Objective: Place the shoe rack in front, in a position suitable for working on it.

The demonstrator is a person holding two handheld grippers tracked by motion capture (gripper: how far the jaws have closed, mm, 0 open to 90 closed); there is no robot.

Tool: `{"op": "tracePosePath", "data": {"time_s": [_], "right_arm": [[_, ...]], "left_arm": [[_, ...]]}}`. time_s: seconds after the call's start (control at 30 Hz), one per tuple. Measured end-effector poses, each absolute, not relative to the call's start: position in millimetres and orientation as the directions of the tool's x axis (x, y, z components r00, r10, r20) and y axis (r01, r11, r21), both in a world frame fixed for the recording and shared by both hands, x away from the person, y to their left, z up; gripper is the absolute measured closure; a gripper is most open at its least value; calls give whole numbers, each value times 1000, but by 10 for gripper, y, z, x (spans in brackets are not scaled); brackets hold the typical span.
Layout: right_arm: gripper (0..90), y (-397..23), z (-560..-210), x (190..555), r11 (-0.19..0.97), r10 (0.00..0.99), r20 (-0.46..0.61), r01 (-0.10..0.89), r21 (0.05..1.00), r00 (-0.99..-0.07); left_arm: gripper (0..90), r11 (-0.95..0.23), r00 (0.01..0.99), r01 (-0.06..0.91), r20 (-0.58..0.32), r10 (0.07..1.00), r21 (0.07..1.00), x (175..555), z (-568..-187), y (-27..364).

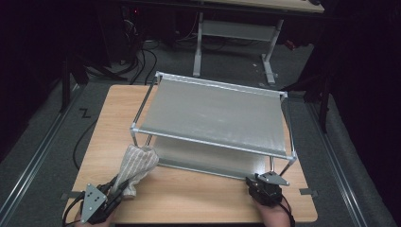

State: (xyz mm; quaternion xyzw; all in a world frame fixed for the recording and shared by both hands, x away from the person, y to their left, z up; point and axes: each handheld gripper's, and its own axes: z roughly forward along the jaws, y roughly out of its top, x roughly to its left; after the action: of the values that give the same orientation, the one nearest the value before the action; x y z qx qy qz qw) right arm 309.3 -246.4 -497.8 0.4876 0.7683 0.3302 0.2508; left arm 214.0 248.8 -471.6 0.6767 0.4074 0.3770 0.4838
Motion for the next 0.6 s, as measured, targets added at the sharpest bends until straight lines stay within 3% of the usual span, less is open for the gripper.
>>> {"op": "tracePosePath", "data": {"time_s": [0.23, 0.6], "right_arm": [[585, -2486, -4978, 3073, 312, 915, -75, 580, 753, -395], [595, -2475, -4985, 3062, 324, 917, -101, 575, 751, -385]], "left_arm": [[718, -144, 305, 154, 92, 948, 977, 2131, -4716, 2606], [663, -159, 357, 216, 73, 931, 963, 2625, -4865, 2501]]}}
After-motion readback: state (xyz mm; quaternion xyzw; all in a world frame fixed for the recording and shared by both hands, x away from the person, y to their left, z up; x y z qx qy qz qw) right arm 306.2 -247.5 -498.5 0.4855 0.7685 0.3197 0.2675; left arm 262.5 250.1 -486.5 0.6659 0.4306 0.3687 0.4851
